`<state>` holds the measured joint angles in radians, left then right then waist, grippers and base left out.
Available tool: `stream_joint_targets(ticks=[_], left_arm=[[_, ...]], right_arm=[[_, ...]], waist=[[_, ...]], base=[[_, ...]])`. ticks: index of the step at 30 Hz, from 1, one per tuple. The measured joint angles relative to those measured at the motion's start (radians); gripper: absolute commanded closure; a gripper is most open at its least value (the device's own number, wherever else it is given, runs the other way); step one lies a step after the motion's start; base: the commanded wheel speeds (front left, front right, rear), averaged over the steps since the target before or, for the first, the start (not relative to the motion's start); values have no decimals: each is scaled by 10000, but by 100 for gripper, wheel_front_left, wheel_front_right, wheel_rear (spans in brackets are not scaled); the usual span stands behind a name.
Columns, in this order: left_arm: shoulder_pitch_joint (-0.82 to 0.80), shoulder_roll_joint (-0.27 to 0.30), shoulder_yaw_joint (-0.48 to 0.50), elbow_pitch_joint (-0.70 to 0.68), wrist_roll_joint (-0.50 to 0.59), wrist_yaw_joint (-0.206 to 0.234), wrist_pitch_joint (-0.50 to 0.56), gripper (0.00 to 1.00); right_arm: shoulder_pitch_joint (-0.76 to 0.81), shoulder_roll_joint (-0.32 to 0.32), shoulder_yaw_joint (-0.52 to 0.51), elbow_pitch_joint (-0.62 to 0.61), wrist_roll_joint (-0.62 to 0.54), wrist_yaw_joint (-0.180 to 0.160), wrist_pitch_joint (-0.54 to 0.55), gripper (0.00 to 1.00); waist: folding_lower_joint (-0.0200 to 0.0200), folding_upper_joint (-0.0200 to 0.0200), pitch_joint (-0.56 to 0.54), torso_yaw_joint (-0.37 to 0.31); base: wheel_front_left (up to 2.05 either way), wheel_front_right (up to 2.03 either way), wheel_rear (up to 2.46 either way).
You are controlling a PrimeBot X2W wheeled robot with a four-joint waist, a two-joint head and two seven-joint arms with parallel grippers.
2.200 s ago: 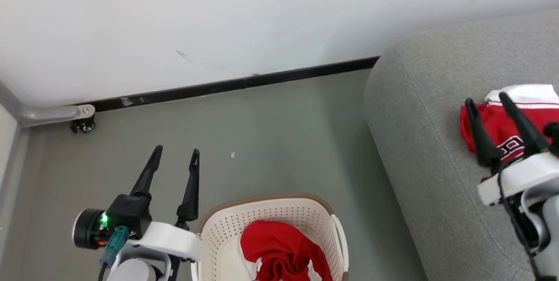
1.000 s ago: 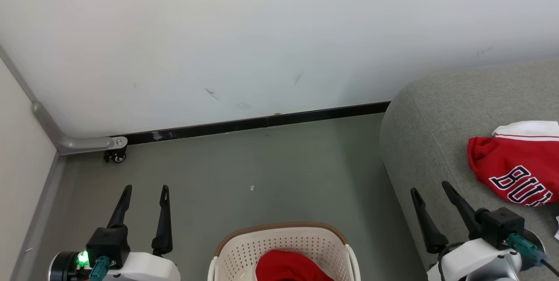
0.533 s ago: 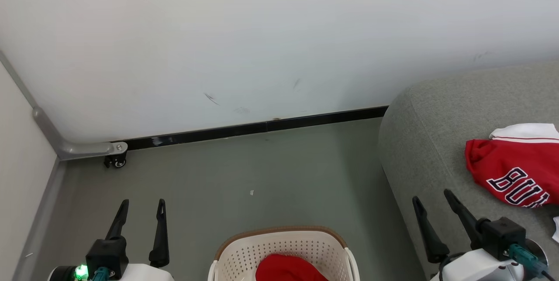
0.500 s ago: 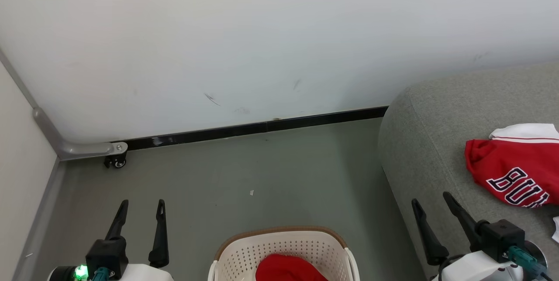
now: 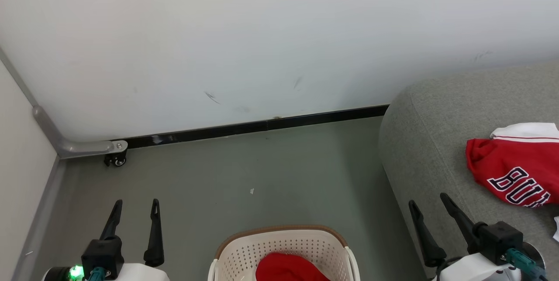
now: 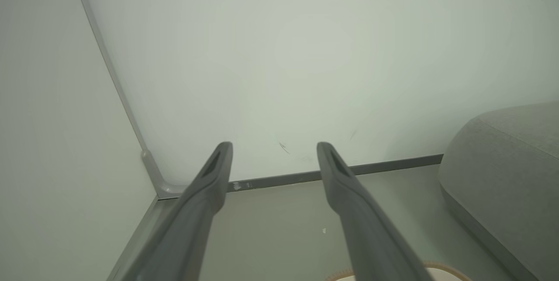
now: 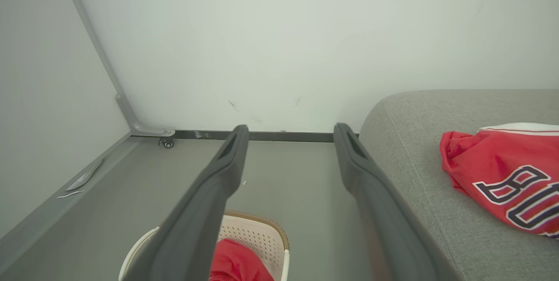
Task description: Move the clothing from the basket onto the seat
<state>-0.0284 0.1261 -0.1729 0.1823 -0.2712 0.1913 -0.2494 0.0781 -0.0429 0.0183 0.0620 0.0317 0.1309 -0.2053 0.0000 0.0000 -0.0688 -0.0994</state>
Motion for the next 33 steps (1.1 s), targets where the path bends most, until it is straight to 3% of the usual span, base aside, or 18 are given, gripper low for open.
stream_joint_targets(ticks=[18,33], left_arm=[[0,-65,117,-12,98,-21,0,0],[-158,-71,-525,318,405,-539,0,0]], right_arm=[[14,12,8,-345,4,0,46,0],[221,23,-67,-775,107,-2,44,0]], waist=[[0,0,181,-27],[0,0,563,-136]], base=[[0,0,0],[0,0,0]])
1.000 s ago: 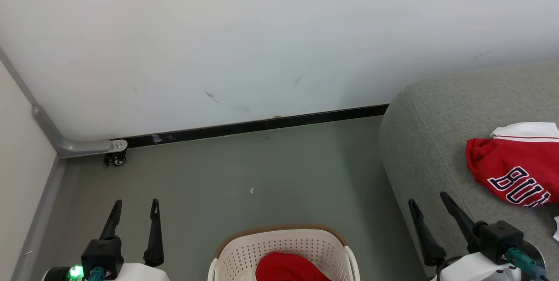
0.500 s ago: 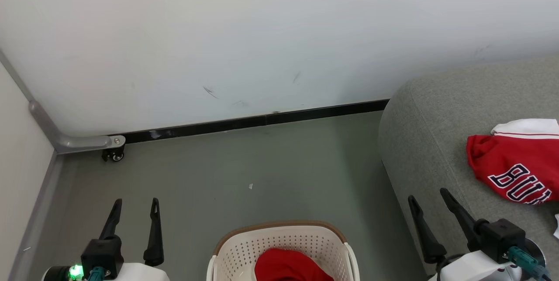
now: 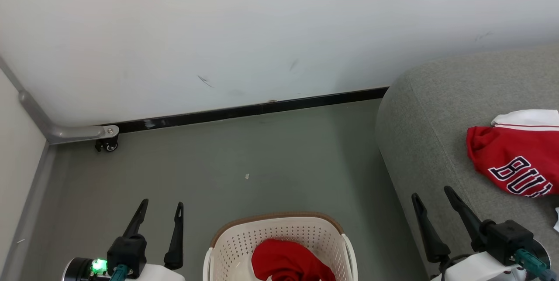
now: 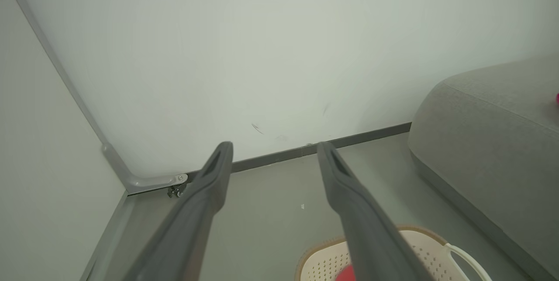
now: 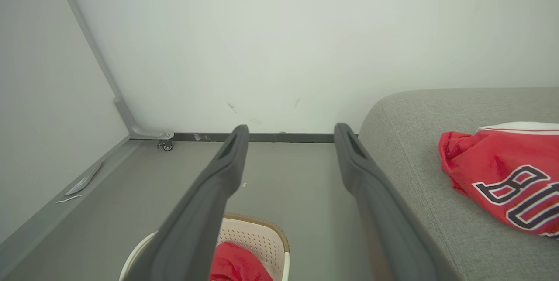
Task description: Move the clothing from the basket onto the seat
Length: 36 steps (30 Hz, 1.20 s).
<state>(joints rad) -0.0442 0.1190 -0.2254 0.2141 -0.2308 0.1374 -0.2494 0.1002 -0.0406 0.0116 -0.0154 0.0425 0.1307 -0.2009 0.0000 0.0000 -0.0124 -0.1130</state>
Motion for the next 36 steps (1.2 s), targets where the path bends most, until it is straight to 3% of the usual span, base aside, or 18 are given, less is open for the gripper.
stream_joint_targets(ticks=[20,36], left_arm=[[-1593,-299,-1490,1363,792,-794,123,0],[-2785,-286,-2123,2746,1592,-965,385,0]], right_arm=[[-5,21,-573,-1009,-2,2,-17,0],[-713,27,-708,-1732,117,2,-155,0]], waist=[[0,0,1233,-366],[0,0,2856,-806]], base=[[0,0,0],[0,0,0]])
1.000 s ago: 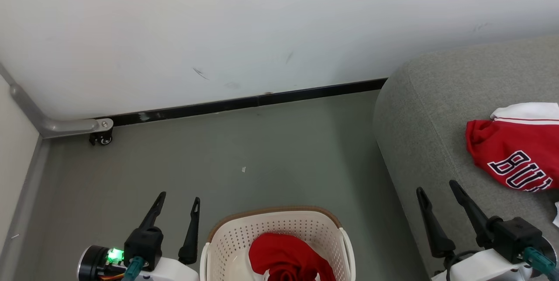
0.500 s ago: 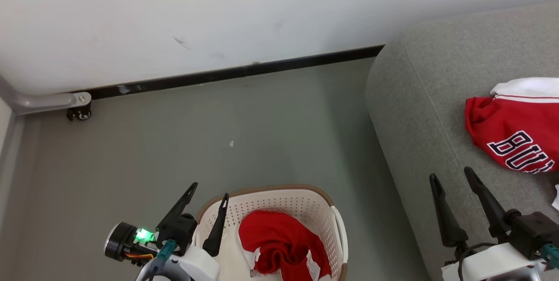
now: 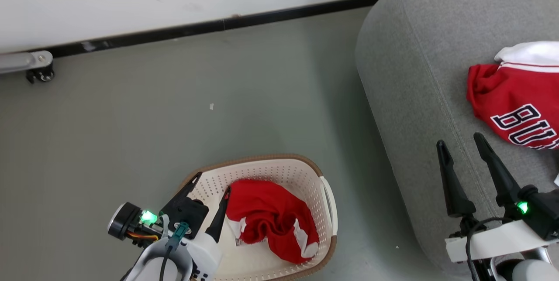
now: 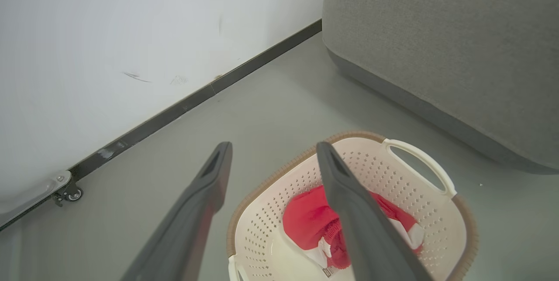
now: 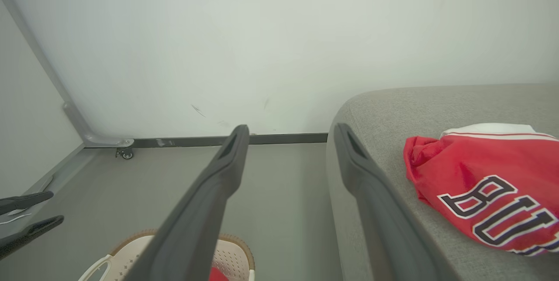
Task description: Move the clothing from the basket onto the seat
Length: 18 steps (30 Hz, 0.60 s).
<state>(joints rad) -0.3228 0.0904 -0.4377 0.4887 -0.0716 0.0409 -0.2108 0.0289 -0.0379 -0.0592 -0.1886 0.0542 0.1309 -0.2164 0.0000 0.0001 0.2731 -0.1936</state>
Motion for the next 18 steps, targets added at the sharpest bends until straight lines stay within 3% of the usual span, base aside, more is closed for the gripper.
stream_joint_targets(ticks=[18], left_arm=[[-1229,123,-945,1308,1200,-136,77,0]], right_arm=[[-1264,0,35,-127,552,0,-219,0]], waist=[[0,0,1966,-652]], base=[[0,0,0]])
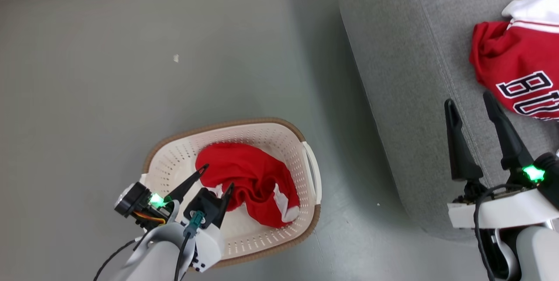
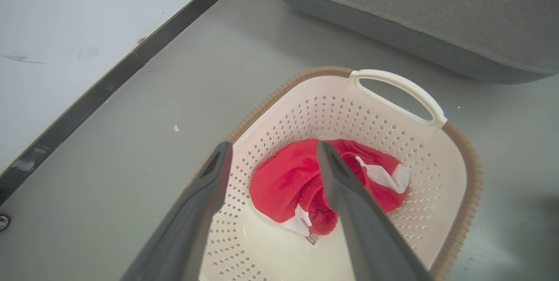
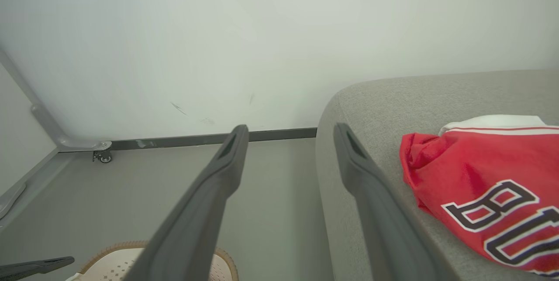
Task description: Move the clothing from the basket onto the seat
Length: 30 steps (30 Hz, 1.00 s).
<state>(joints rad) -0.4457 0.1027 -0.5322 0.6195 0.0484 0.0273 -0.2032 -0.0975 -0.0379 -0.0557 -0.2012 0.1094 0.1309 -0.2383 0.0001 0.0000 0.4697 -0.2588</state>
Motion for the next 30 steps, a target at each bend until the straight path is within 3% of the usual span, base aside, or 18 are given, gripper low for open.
stream_joint_targets(ticks=[30], left_arm=[[-1844,322,-980,1770,1442,-107,-2,0]], right_arm=[[-2258,-4,658,380,851,0,-127,0]], waist=[[0,0,2574,-1091]], base=[[0,0,0]])
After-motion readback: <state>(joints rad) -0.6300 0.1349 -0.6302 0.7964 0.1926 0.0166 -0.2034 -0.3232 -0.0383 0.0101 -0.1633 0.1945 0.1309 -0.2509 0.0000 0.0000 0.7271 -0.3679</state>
